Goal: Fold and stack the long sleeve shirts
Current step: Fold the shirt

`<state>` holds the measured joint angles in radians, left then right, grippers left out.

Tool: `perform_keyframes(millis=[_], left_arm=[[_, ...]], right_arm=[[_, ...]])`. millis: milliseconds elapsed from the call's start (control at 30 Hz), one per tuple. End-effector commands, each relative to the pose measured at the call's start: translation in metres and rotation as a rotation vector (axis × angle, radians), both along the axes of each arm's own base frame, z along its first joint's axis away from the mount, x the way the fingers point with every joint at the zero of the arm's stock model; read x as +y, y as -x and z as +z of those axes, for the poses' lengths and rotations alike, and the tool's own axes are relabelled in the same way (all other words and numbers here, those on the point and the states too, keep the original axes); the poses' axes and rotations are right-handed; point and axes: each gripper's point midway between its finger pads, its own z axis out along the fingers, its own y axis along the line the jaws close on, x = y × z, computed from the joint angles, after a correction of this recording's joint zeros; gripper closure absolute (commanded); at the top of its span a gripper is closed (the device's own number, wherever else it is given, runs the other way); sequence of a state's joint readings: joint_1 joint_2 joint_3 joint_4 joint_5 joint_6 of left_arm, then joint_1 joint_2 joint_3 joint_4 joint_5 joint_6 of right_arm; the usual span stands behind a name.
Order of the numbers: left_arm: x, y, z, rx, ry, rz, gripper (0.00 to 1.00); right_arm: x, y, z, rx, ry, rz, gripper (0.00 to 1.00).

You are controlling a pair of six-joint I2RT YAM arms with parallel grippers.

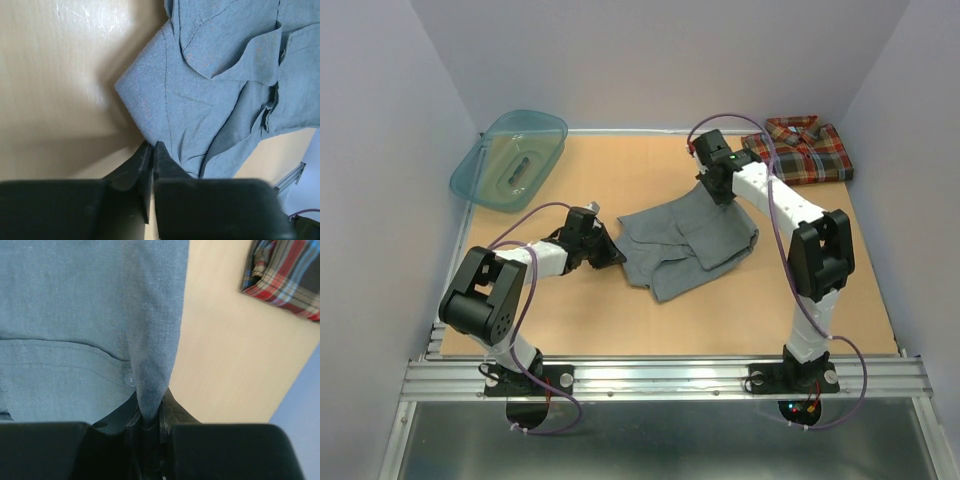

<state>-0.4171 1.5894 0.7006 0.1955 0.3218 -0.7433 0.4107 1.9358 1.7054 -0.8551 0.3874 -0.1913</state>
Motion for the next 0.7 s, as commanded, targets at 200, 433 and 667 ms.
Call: perform_keyframes(millis=[200,433,667], left_arm=[[-0.009,-0.007,0.014,-0.041,0.058,-0.012,1.0],[-0.013,-0.005,0.016,-0.035,0.09,-0.018,1.0],[-0.014,-0.004,0.019,-0.041,0.108,-0.007,1.0]], right_arm=[[0.04,0.01,0.052,-0.211,0.233,0.021,0.98],[0.087,0.03,0.039,-0.242,0.31,0.083,0.91],[0.149,0.056,0.005,-0.164,0.181,0.159,0.9]])
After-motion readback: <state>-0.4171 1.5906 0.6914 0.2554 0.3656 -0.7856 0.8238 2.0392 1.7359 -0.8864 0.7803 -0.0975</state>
